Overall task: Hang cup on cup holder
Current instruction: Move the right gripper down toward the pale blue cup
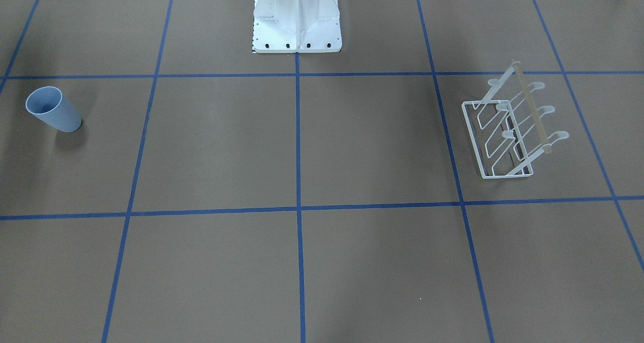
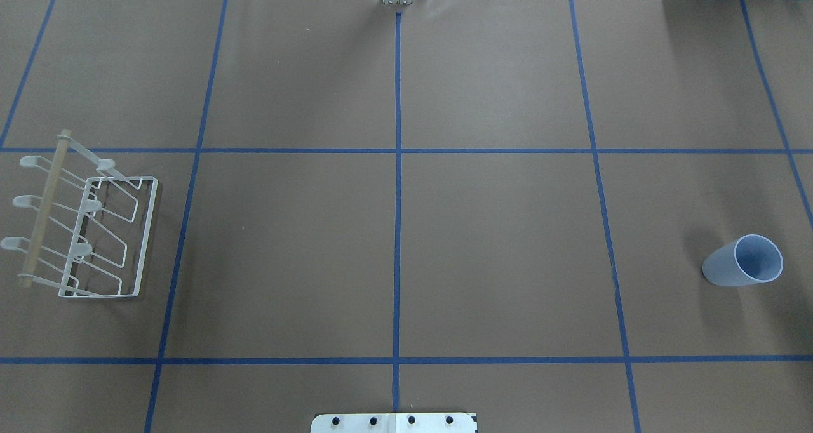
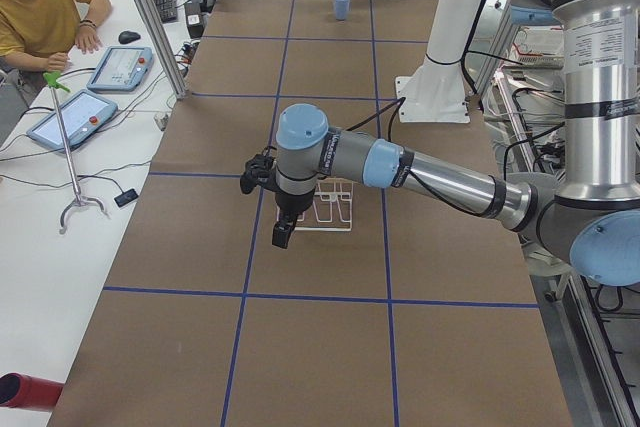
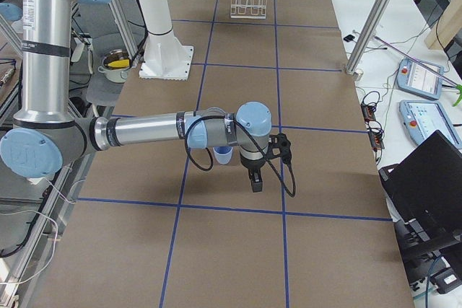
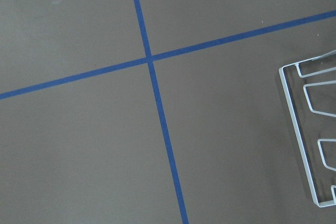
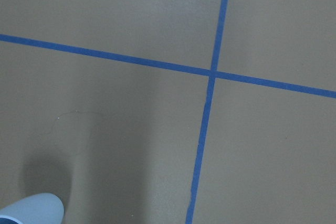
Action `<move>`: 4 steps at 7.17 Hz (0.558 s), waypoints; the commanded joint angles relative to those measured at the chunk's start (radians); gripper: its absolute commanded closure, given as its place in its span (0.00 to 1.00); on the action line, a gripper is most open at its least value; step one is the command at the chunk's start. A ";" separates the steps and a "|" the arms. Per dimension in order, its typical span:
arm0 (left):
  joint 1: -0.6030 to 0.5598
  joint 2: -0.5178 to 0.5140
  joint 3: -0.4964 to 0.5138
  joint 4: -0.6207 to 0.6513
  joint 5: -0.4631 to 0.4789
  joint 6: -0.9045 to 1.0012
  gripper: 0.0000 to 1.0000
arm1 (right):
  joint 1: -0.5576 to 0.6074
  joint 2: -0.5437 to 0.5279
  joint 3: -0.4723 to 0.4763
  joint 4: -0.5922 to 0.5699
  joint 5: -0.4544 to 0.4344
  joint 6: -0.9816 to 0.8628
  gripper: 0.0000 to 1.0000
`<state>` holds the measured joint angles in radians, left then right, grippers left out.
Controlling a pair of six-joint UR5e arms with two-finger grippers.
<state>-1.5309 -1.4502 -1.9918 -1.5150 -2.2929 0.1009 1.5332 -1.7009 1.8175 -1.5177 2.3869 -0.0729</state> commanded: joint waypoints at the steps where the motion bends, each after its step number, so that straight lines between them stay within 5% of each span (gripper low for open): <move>1: 0.002 -0.003 0.002 -0.010 -0.035 0.002 0.02 | -0.045 -0.072 -0.010 0.189 0.038 0.048 0.00; 4: 0.002 -0.003 0.001 -0.011 -0.048 0.002 0.02 | -0.244 -0.156 0.067 0.380 -0.023 0.429 0.00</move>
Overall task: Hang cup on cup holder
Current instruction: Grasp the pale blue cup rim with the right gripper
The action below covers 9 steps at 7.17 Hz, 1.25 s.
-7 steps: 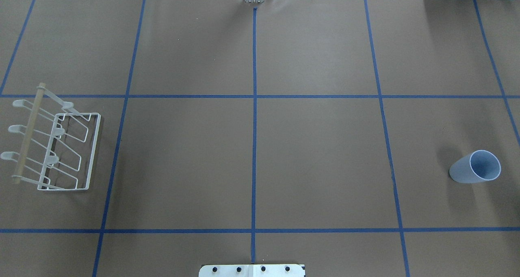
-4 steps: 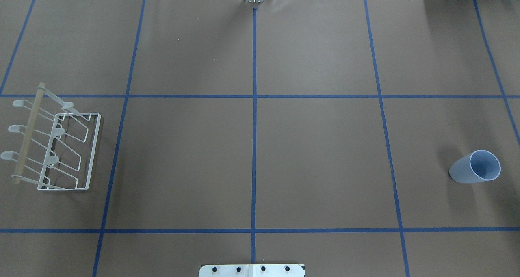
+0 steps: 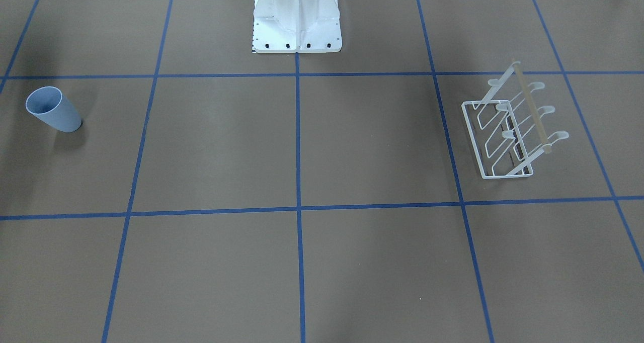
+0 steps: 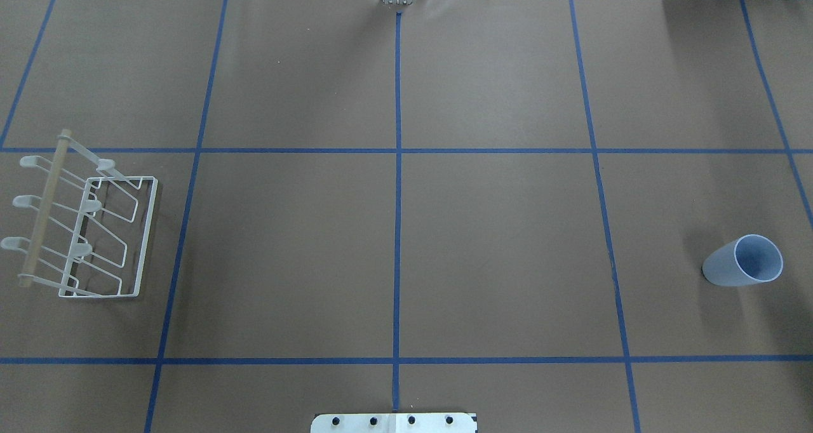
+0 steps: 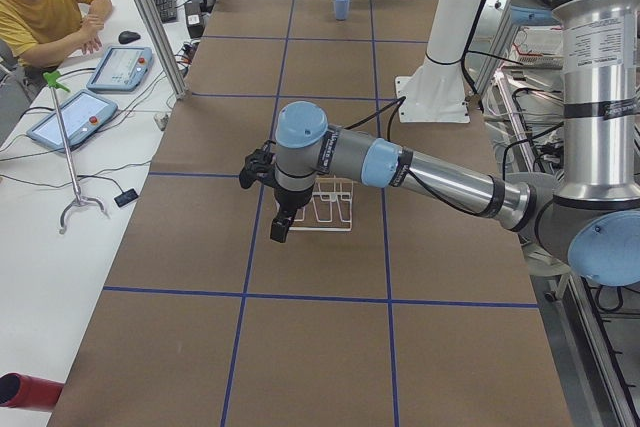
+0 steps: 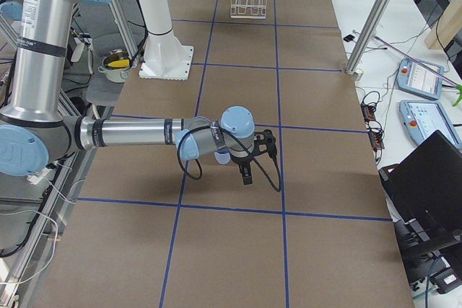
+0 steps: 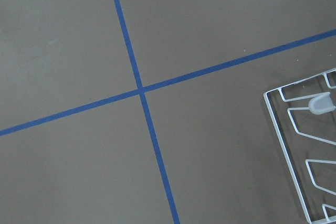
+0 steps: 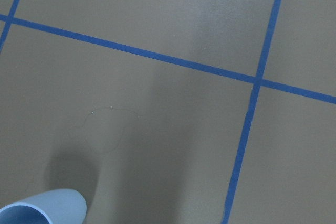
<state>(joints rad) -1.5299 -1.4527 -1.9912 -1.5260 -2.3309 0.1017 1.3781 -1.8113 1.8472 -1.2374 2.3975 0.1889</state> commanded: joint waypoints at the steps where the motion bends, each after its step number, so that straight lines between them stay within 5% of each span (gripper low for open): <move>1: 0.001 0.002 0.000 0.000 -0.012 0.001 0.02 | -0.187 -0.092 0.097 0.166 -0.094 0.331 0.00; 4: 0.001 0.002 0.002 0.000 -0.012 0.001 0.02 | -0.358 -0.112 0.100 0.228 -0.245 0.451 0.03; 5: 0.001 0.002 0.002 0.000 -0.012 0.001 0.02 | -0.378 -0.112 0.086 0.230 -0.245 0.449 0.15; 6: 0.001 0.002 0.003 0.000 -0.012 0.001 0.02 | -0.395 -0.109 0.069 0.240 -0.247 0.445 0.32; 7: 0.001 0.002 0.003 0.000 -0.012 0.001 0.02 | -0.413 -0.108 0.057 0.251 -0.247 0.443 0.78; 8: 0.001 0.000 0.002 0.000 -0.012 0.001 0.02 | -0.416 -0.106 0.056 0.251 -0.245 0.439 1.00; 9: 0.001 0.000 0.002 -0.002 -0.012 0.001 0.02 | -0.415 -0.102 0.058 0.251 -0.244 0.437 1.00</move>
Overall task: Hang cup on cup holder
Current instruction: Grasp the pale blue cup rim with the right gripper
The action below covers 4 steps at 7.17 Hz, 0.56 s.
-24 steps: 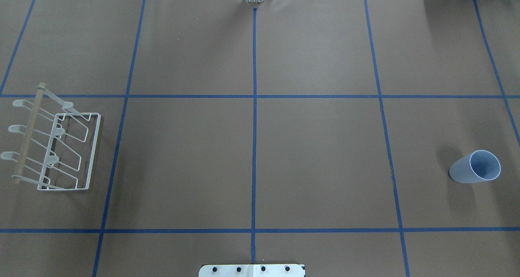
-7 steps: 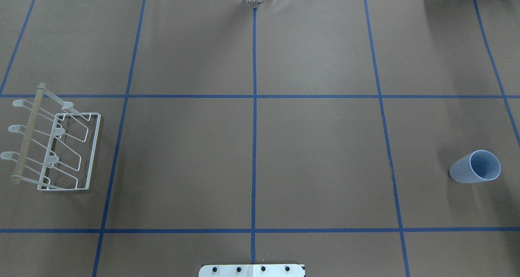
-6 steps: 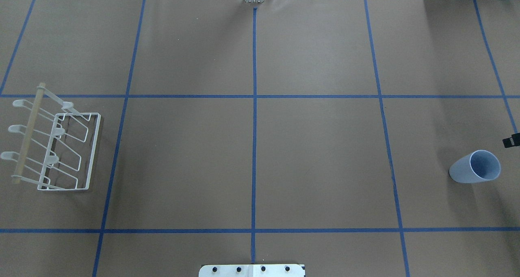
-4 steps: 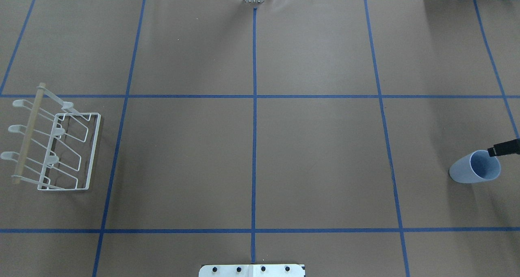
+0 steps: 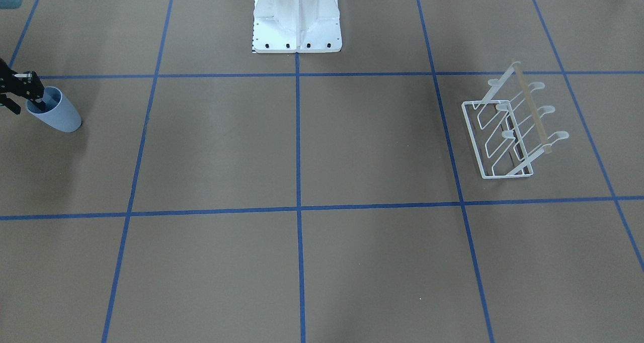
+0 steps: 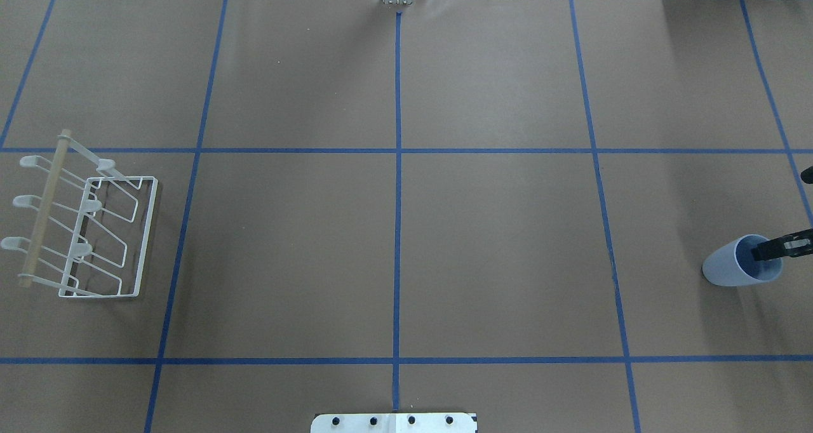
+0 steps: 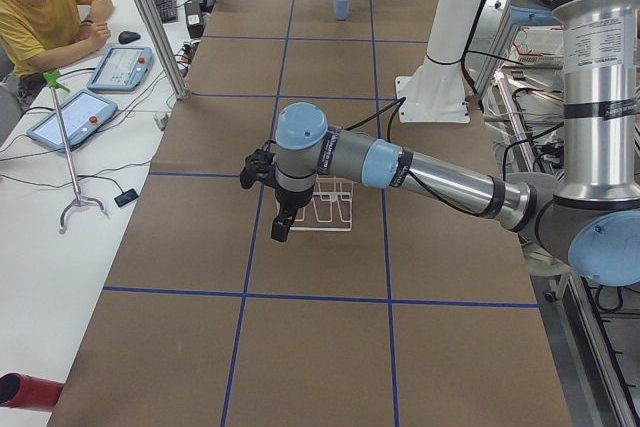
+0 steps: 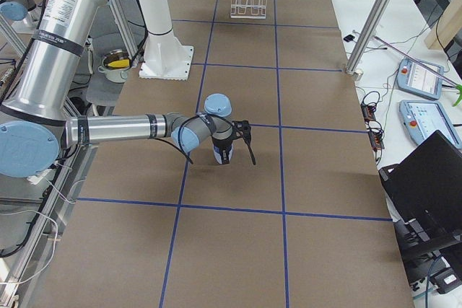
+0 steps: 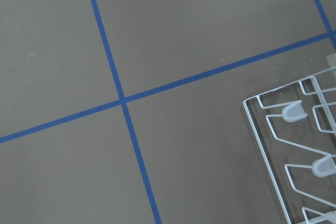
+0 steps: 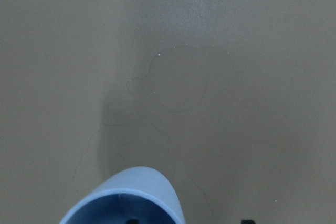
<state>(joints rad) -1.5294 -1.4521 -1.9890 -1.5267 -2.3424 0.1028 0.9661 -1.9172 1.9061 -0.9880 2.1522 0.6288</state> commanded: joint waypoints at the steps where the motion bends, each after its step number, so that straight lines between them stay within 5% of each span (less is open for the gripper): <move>1: 0.000 -0.001 -0.004 0.000 0.000 -0.002 0.02 | 0.000 0.003 0.005 0.003 0.009 -0.003 1.00; 4: 0.000 -0.004 -0.008 -0.073 0.000 -0.014 0.02 | 0.090 0.056 0.041 0.003 0.101 -0.005 1.00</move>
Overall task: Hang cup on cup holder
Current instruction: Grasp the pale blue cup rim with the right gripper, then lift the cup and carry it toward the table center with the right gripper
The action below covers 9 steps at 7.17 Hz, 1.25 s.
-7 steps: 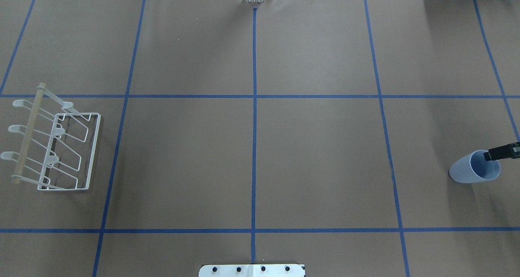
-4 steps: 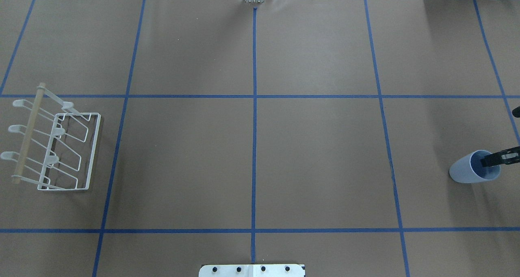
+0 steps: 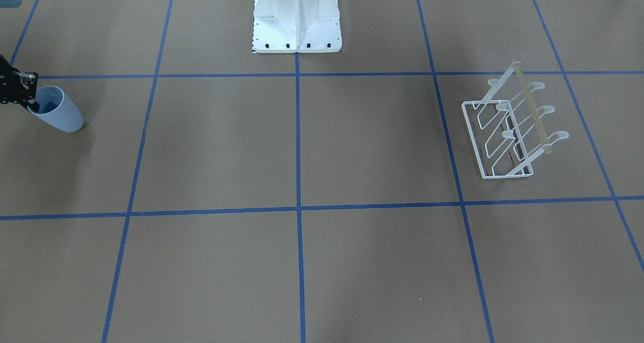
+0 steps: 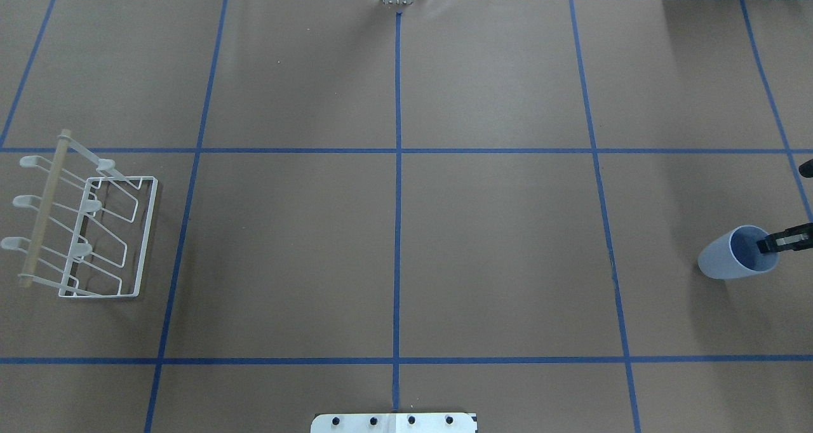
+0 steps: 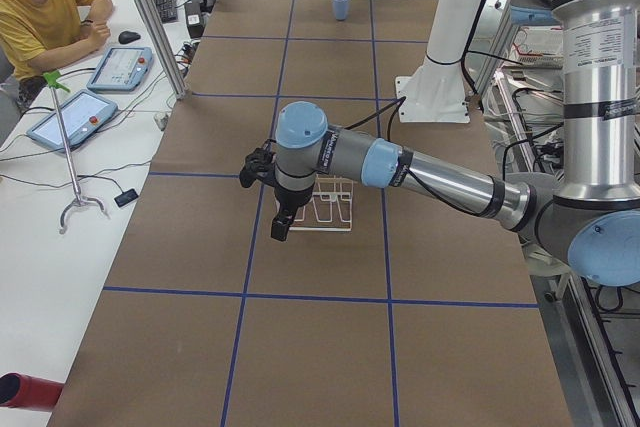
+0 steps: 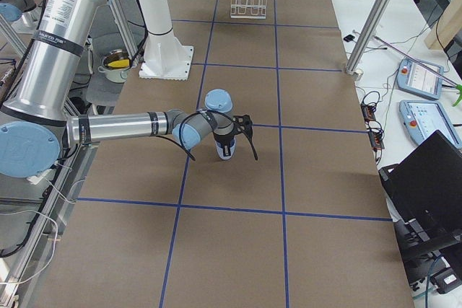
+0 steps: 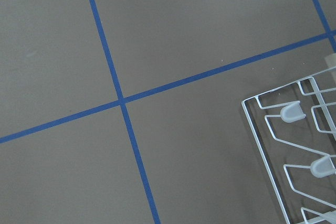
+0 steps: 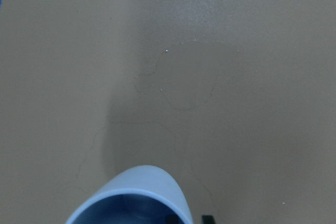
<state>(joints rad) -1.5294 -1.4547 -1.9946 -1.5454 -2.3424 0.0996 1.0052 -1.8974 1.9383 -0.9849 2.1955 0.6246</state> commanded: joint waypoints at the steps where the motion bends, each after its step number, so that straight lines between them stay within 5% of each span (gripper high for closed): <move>1: 0.000 -0.004 -0.006 -0.132 0.000 -0.091 0.02 | 0.082 0.096 0.005 0.005 0.076 0.012 1.00; 3: 0.005 -0.013 0.000 -0.345 0.000 -0.226 0.02 | 0.090 0.260 -0.010 0.003 0.064 0.014 1.00; 5: 0.100 -0.134 0.007 -0.377 0.000 -0.269 0.02 | 0.090 0.389 -0.019 0.005 0.073 0.070 1.00; 7: 0.164 -0.223 -0.001 -0.407 -0.101 -0.490 0.01 | 0.085 0.484 -0.019 0.056 0.073 0.194 1.00; 9: 0.277 -0.285 0.003 -0.645 -0.109 -0.886 0.02 | 0.053 0.501 -0.069 0.386 0.064 0.437 1.00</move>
<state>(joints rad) -1.3238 -1.6962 -1.9952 -2.0440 -2.4396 -0.5356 1.0795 -1.4102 1.9017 -0.7955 2.2655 0.9224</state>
